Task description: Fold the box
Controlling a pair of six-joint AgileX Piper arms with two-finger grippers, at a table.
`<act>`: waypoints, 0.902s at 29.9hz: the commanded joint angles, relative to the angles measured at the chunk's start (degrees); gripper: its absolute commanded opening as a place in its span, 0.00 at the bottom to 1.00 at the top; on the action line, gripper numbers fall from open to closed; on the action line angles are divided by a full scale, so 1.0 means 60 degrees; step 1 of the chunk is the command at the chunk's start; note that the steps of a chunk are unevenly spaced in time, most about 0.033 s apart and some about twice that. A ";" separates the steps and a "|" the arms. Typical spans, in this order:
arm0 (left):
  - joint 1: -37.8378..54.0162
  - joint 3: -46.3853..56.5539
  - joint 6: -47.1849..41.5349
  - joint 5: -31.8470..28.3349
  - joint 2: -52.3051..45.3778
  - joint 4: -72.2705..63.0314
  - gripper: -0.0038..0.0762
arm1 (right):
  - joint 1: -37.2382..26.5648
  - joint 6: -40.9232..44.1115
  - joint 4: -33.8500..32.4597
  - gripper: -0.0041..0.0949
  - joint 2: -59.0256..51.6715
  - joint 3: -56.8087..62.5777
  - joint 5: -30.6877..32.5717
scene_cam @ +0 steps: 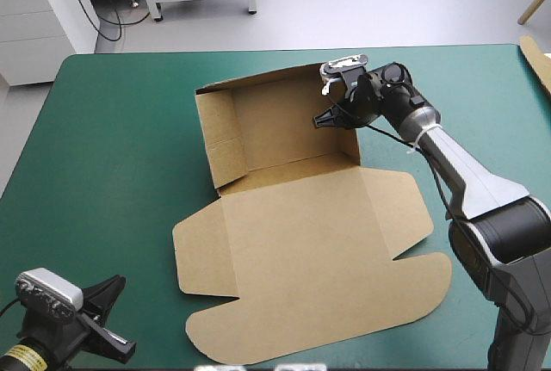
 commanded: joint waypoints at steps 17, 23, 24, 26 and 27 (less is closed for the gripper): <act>-0.0058 -0.0221 -0.0133 -0.0683 0.0119 -0.0129 0.04 | -0.3097 -0.0736 -0.0445 0.02 -0.0501 -0.0270 0.1839; -0.0058 -0.0221 -0.0133 -0.0665 0.0119 -0.0129 0.04 | -0.4363 -0.1065 -0.0445 0.02 -0.0501 -0.0277 0.2240; -0.0058 -0.0221 -0.0133 -0.0665 0.0119 -0.0129 0.04 | -0.4605 -0.1132 -0.0445 0.02 -0.0501 -0.0277 0.2240; -0.0058 -0.0221 -0.0133 -0.0651 0.0119 -0.0129 0.04 | -0.5057 -0.1262 -0.0445 0.02 -0.0501 -0.0292 0.2240; -0.0058 -0.0221 -0.0133 -0.0608 0.0119 -0.0129 0.04 | -0.5319 -0.1347 -0.0445 0.02 -0.0501 -0.0292 0.2221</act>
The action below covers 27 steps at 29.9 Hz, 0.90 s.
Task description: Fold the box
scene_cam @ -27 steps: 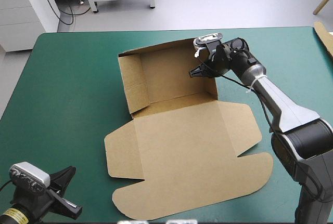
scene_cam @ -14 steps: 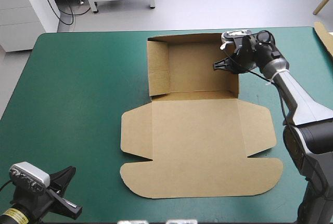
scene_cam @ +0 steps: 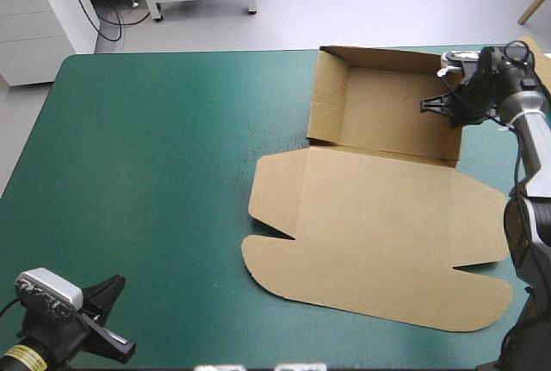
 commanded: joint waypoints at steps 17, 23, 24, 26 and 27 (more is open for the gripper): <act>-0.0058 -0.0221 -0.0102 -0.0500 0.0119 -0.0129 0.04 | -0.3865 -0.1250 -0.1130 0.02 -0.0002 -0.0201 -0.0322; -0.0058 -0.0221 -0.0102 -0.0479 0.0119 -0.0129 0.04 | -0.3865 -0.1845 -0.1148 0.20 0.0068 -0.0225 -0.0266; -0.0058 -0.0221 -0.0102 -0.0479 0.0119 -0.0129 0.04 | -0.3865 -0.1882 -0.1148 0.25 0.0071 -0.0317 -0.0159; -0.0058 -0.0221 -0.0102 -0.0479 0.0119 -0.0129 0.04 | -0.3865 -0.1907 -0.1148 0.39 0.0071 -0.0653 0.0159; -0.0058 -0.0221 -0.0102 -0.0479 0.0119 -0.0129 0.04 | -0.3865 -0.1907 -0.1148 0.44 0.0071 -0.0802 0.0257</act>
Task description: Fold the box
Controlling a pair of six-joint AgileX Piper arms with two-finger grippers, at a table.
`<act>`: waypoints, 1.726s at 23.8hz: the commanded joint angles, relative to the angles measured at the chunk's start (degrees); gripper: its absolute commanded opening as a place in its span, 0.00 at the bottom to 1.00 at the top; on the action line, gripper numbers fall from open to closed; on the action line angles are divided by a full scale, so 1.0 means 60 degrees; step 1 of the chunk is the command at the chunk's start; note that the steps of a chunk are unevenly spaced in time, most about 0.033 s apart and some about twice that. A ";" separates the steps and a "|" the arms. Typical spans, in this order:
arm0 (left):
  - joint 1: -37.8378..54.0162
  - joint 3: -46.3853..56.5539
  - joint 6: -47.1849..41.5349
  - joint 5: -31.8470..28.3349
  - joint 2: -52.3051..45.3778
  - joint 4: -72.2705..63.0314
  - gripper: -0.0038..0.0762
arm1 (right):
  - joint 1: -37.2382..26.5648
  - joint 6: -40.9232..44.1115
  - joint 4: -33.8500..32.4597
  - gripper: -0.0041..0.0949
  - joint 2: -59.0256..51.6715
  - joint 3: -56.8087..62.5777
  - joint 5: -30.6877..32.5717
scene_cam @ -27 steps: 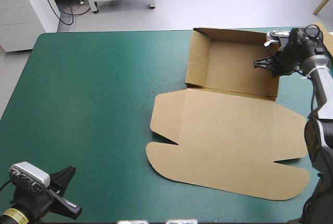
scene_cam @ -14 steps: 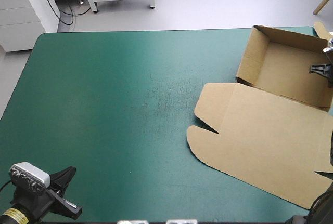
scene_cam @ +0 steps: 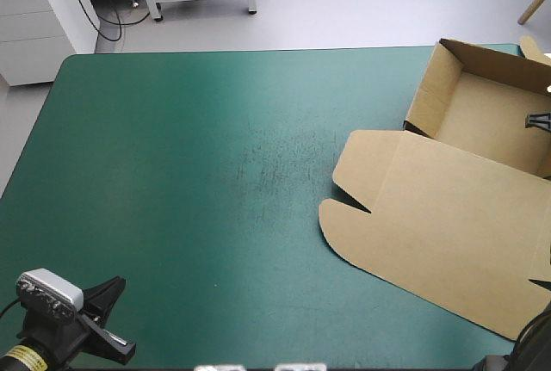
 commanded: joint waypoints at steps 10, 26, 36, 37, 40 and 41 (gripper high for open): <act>-0.0058 -0.0221 -0.0102 -0.0471 0.0119 -0.0129 0.04 | -0.0172 0.0135 0.0666 0.55 -0.0932 -0.2435 0.0589; -0.0058 -0.0221 -0.0102 -0.0431 0.0119 -0.0129 0.04 | 0.2363 0.0262 0.2131 0.25 -0.4563 -0.1786 0.0589; -0.0058 -0.0221 -0.0711 -0.0214 0.0119 -0.0129 0.04 | 0.6744 0.0571 0.1464 0.03 -0.7260 0.1904 0.0545; -0.0058 -0.0221 -0.0711 -0.0214 0.0119 -0.0129 0.04 | 0.6957 0.0729 0.1222 0.03 -0.7478 0.2318 0.0460; -0.0058 -0.0221 -0.0711 -0.0214 0.0119 -0.0129 0.04 | 0.7604 0.1402 0.0613 0.03 -0.8391 0.3834 -0.0042; -0.0058 -0.0221 -0.0711 -0.0214 0.0119 -0.0129 0.04 | 0.7713 0.1523 0.0505 0.03 -0.8805 0.4440 -0.0346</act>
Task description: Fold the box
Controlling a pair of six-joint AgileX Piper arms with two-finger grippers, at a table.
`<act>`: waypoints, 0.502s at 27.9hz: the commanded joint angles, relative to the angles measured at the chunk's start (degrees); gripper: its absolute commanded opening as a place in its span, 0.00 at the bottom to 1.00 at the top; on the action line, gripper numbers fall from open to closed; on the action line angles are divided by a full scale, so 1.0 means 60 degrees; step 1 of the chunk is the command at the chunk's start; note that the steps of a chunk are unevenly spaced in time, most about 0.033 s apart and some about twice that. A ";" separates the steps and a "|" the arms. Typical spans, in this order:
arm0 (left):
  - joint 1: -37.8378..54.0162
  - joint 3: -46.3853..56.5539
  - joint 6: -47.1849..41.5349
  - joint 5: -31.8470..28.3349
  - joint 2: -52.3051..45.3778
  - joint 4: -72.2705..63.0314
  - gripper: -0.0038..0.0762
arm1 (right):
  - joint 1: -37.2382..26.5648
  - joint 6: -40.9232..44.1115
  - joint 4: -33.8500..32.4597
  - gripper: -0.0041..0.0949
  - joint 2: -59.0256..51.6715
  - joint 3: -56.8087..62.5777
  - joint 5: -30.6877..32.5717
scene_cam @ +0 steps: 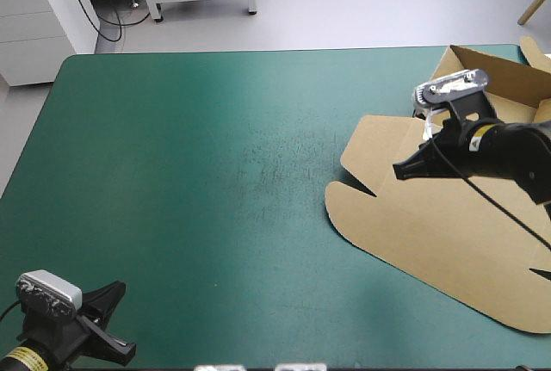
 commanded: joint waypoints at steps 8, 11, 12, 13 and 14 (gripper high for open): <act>-0.0058 -0.0221 -0.0099 -0.0573 0.0119 -0.0129 0.04 | 0.0214 0.0478 -0.0363 0.02 -0.3221 0.4042 -0.3139; -0.0058 -0.0221 -0.0099 -0.0573 0.0119 -0.0129 0.04 | 0.0214 0.0478 -0.0363 0.02 -0.3985 0.5140 -0.3812; -0.0058 -0.0221 -0.0099 -0.0573 0.0119 -0.0129 0.04 | 0.0214 0.0478 -0.0363 0.02 -0.4176 0.5441 -0.3966; -0.0058 -0.0221 -0.0099 -0.0573 0.0119 -0.0129 0.04 | 0.0214 0.0478 -0.0363 0.02 -0.4396 0.5811 -0.4128; -0.0058 -0.0221 -0.0099 -0.0573 0.0119 -0.0129 0.04 | 0.0214 0.0478 -0.0363 0.02 -0.4605 0.6164 -0.4255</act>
